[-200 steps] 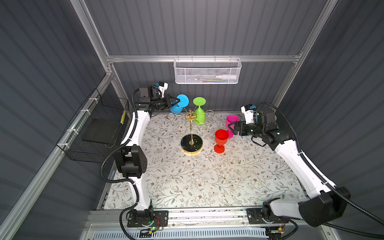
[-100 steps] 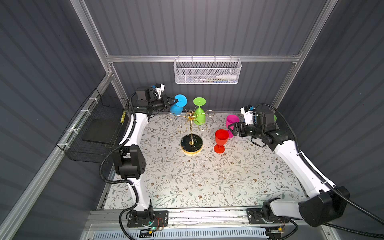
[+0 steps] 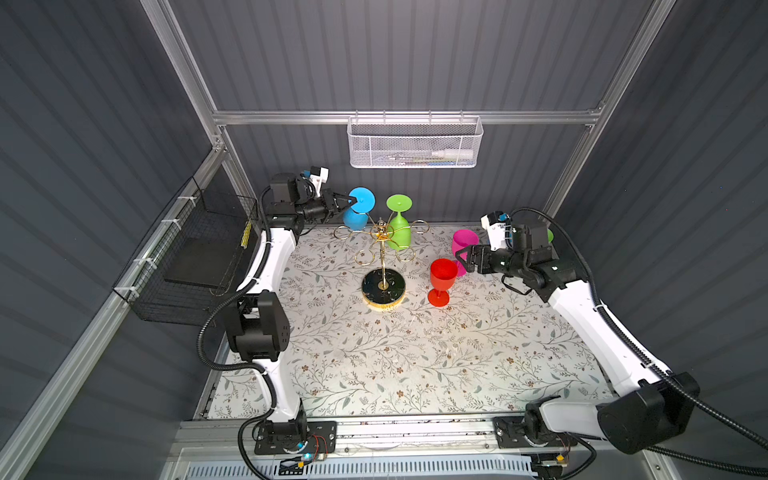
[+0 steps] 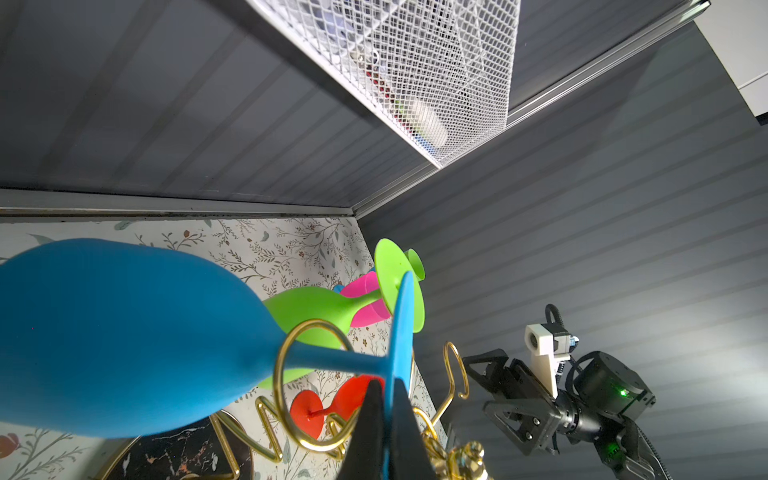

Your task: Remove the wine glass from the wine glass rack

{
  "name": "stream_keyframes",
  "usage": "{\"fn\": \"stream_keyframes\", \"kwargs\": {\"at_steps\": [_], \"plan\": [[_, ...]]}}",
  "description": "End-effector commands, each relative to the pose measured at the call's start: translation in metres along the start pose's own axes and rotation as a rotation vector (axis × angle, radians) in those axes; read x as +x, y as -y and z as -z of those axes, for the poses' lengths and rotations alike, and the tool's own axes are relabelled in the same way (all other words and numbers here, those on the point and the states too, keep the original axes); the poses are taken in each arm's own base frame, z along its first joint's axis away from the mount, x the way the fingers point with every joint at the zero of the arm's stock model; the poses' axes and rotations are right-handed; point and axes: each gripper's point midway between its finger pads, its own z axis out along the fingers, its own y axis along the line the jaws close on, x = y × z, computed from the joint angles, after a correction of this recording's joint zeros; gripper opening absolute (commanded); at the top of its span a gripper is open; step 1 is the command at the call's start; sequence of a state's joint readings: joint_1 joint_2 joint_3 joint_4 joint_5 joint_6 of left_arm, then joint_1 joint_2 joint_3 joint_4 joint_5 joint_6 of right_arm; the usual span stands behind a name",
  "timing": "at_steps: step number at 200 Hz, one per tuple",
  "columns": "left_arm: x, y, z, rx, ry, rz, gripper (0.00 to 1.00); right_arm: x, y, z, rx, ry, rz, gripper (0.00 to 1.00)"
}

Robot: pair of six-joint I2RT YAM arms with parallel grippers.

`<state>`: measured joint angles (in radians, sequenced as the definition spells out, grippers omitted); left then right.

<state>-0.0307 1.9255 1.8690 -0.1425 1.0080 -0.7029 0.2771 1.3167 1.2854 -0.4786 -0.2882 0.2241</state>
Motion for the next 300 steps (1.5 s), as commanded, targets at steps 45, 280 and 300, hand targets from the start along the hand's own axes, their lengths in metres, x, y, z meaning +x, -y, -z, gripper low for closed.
{"fn": "stream_keyframes", "kwargs": {"at_steps": [45, 280, 300], "plan": [[0.009, 0.022, 0.013, 0.024, -0.022, -0.048, 0.0, -0.004, -0.003, 0.011, -0.002, 0.025, 0.012, 0.87], [0.03, 0.029, -0.026, 0.048, -0.088, -0.054, 0.0, -0.003, -0.002, 0.009, 0.0, 0.019, 0.01, 0.87], [0.027, 0.03, -0.025, 0.038, -0.079, -0.058, 0.0, -0.002, -0.001, 0.008, -0.002, 0.015, 0.009, 0.87]]}}
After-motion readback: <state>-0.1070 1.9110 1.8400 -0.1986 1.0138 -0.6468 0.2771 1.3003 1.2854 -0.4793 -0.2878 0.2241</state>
